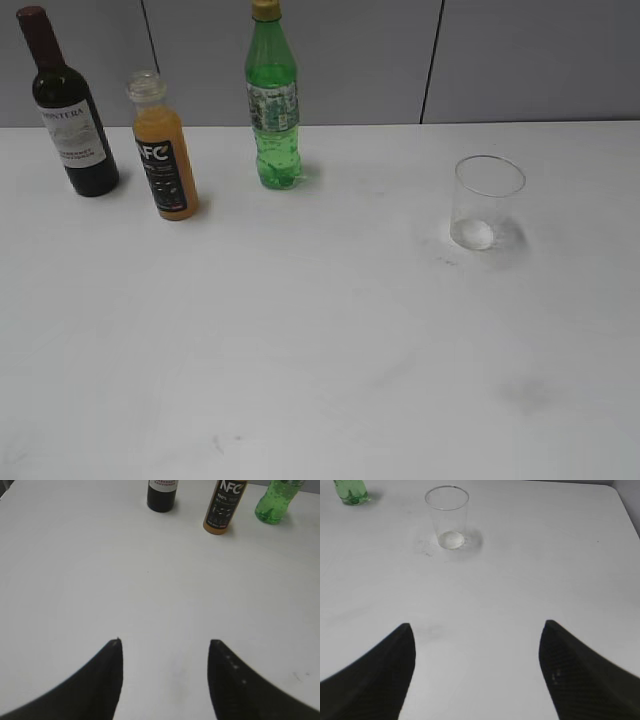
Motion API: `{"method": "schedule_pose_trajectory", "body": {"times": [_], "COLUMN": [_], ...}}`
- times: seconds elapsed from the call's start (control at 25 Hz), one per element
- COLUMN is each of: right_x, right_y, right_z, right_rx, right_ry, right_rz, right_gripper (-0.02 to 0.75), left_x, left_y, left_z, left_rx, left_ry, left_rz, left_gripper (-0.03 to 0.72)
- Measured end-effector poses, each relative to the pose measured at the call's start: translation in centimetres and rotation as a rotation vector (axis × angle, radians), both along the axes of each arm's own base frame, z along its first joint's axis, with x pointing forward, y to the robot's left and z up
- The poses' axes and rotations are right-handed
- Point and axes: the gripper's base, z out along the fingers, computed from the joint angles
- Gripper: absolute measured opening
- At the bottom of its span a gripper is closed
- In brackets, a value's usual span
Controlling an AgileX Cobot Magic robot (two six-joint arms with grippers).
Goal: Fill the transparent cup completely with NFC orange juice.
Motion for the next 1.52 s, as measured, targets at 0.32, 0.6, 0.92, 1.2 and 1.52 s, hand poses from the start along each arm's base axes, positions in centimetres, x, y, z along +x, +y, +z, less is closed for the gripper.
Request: {"method": "schedule_pose_trajectory", "body": {"times": [0.32,0.6,0.92,1.2,1.52], "right_x": [0.0,0.0,0.0,0.5,3.8], "right_y": [0.0,0.0,0.1,0.0,0.4], "right_z": [0.0,0.0,0.4,2.1,3.6], "right_rx": [0.0,-0.001,0.0,0.005,0.059], "right_ry": [0.0,0.0,-0.034,-0.21,-0.253], "right_rz": [0.0,0.0,0.008,-0.004,0.018], "right_gripper": [0.598,0.599,0.659,0.661,0.661], "left_x": [0.0,0.0,0.0,0.0,0.0], "left_y": [0.0,0.0,0.0,0.0,0.0], "left_z": [0.0,0.0,0.0,0.0,0.0], "left_rx": [0.0,0.0,0.0,0.0,0.0], "left_ry": [0.0,0.0,0.0,0.0,0.0], "left_rz": [0.0,0.0,0.0,0.0,0.0], "left_gripper": [0.421,0.421,0.421,0.421,0.421]}}
